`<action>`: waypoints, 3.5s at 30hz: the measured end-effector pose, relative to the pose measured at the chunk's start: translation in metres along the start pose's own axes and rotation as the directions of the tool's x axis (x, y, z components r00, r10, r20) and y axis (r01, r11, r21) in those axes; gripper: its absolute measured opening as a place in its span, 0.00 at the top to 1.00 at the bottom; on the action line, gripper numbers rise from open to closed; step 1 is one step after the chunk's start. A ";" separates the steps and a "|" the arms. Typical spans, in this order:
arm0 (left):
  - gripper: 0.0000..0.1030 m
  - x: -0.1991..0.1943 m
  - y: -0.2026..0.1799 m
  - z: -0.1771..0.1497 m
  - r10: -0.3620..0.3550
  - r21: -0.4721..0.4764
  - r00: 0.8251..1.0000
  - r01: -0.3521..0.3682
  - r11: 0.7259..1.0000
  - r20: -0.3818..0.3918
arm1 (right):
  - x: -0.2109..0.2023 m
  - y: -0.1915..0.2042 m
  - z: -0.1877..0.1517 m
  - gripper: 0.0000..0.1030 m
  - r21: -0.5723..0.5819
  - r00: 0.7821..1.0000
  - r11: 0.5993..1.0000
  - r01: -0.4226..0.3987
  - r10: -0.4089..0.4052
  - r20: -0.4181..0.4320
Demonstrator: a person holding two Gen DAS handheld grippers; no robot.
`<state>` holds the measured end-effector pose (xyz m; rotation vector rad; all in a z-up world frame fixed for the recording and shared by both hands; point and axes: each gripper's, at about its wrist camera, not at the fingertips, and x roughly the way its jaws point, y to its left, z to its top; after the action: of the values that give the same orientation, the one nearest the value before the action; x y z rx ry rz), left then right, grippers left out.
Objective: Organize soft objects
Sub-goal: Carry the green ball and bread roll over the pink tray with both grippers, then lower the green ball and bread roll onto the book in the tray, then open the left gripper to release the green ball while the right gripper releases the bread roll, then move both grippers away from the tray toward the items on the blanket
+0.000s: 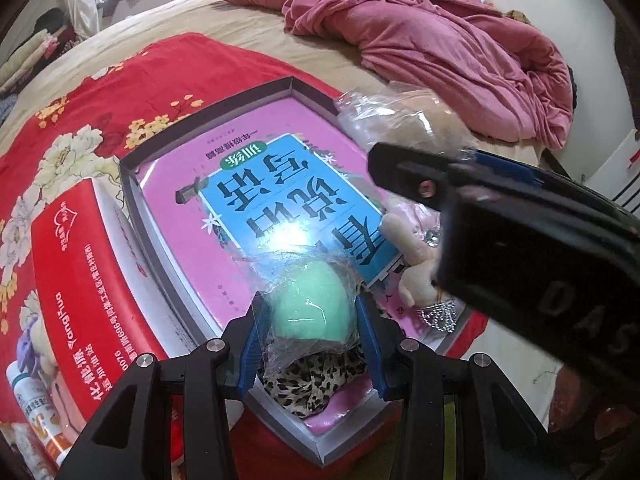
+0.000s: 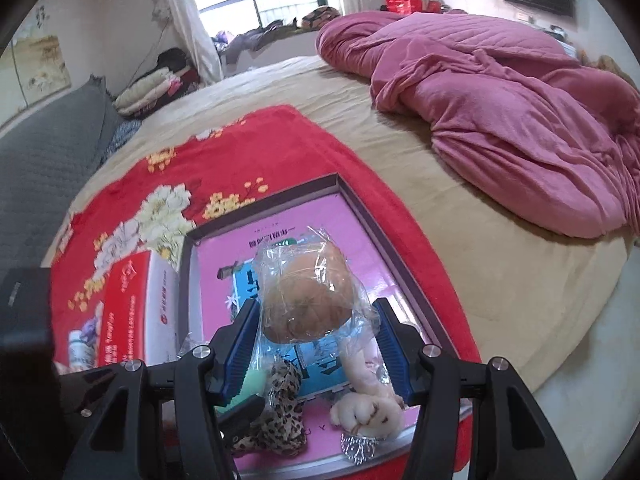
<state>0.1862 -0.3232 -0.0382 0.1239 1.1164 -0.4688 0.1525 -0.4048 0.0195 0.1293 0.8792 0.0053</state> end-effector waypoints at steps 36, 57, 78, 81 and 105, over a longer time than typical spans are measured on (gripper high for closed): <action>0.56 0.036 0.011 0.032 0.040 0.027 0.996 -0.037 0.999 -0.083 | 0.094 -0.028 0.015 0.44 0.070 0.973 0.997 0.031 -0.014 -0.230; 0.55 0.040 0.011 0.037 0.032 0.022 0.996 -0.030 0.999 -0.086 | 0.058 -0.047 0.010 0.33 0.146 0.992 0.989 0.020 -0.002 -0.124; 0.44 0.026 0.012 0.039 0.036 0.009 0.997 -0.035 0.999 -0.064 | 0.021 -0.054 0.018 0.32 0.142 0.996 0.988 0.066 -0.057 -0.064; 0.43 0.020 0.014 0.039 0.043 0.007 0.997 -0.042 0.999 -0.057 | 0.016 -0.054 0.018 0.32 0.136 0.997 0.988 0.068 -0.061 -0.057; 0.24 -0.054 0.035 0.021 0.044 -0.071 0.997 -0.039 0.997 0.068 | -0.033 -0.021 0.013 0.32 0.079 0.996 0.993 0.089 -0.089 -0.003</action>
<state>0.2000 -0.2824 0.0140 0.0693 1.0589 -0.3937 0.1409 -0.4288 0.0506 0.1638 0.8846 -0.1132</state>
